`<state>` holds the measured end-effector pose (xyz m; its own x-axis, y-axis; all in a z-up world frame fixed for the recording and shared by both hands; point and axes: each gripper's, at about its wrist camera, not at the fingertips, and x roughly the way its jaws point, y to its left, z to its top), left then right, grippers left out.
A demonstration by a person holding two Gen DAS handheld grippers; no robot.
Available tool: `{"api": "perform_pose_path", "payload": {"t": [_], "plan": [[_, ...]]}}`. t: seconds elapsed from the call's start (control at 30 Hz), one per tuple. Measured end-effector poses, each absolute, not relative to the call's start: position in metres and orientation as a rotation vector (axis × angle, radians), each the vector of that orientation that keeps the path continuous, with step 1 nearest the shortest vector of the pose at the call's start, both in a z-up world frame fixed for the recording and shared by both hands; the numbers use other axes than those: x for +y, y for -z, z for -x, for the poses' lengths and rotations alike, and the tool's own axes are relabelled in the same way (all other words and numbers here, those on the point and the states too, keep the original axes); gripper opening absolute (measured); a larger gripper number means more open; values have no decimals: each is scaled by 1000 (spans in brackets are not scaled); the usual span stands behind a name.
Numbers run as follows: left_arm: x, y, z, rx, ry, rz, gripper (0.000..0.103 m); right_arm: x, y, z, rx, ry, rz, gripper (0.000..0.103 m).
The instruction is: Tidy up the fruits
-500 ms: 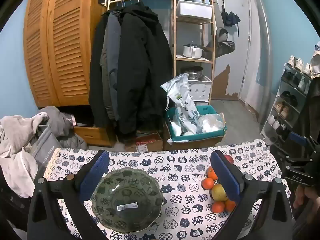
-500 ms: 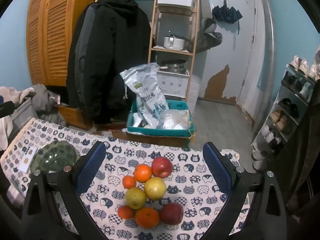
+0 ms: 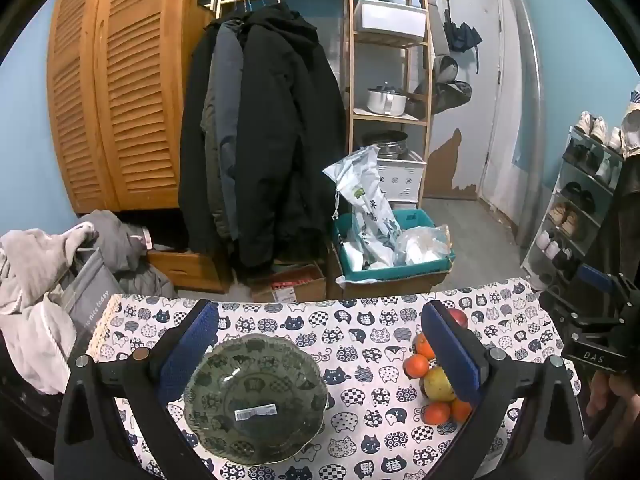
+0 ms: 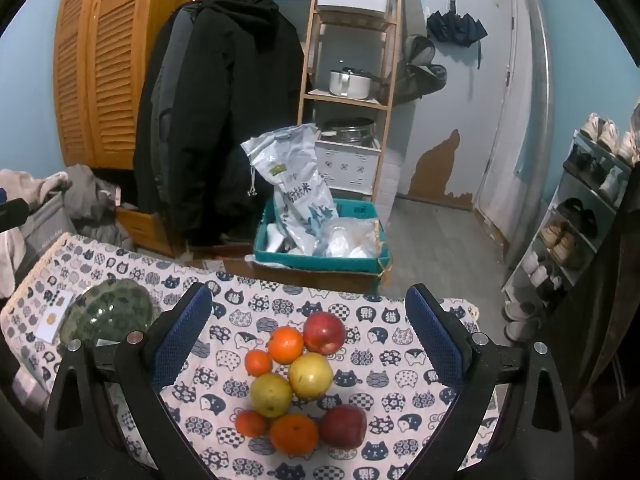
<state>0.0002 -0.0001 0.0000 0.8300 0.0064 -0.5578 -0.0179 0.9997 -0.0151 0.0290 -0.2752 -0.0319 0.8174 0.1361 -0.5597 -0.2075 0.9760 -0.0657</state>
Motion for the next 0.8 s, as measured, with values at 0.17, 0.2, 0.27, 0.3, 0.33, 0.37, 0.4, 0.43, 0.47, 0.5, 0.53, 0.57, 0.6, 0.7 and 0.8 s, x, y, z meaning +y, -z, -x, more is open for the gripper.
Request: {"api": "perform_pose_path", "payload": {"t": [0.17, 0.2, 0.27, 0.3, 0.33, 0.37, 0.4, 0.43, 0.47, 0.5, 0.53, 0.57, 0.6, 0.7, 0.8], "plan": [[0, 0, 0, 589, -14, 20, 102, -275, 32, -29, 586, -183, 127, 96], [1, 0, 0, 588, -15, 20, 102, -275, 32, -29, 586, -182, 126, 96], [1, 0, 0, 587, -14, 22, 102, -275, 32, -29, 587, -184, 127, 96], [0, 0, 0, 588, -14, 20, 102, -274, 31, -29, 587, -184, 127, 96], [0, 0, 0, 585, -12, 20, 102, -275, 31, -29, 585, -183, 128, 96], [4, 1, 1, 582, -9, 20, 102, -274, 31, -29, 586, -183, 128, 96], [6, 1, 3, 580, -9, 19, 102, -275, 31, -29, 586, -184, 128, 96], [7, 1, 3, 577, -8, 18, 102, -275, 31, -29, 586, -184, 127, 96], [8, 2, 3, 574, -7, 16, 102, -275, 31, -29, 586, -183, 128, 96], [7, 2, 5, 572, -7, 14, 102, -275, 31, -29, 586, -183, 127, 96], [6, 3, 6, 570, -8, 12, 102, -275, 31, -29, 585, -183, 128, 96], [6, 2, 5, 568, -8, 11, 102, -275, 31, -29, 585, -183, 129, 96], [3, -1, 4, 566, -10, 11, 102, -275, 31, -29, 585, -183, 128, 96], [3, -2, 5, 563, -11, 12, 102, -275, 30, -29, 585, -182, 126, 96], [2, -2, 5, 564, -11, 12, 102, -275, 30, -29, 585, -182, 129, 96]]}}
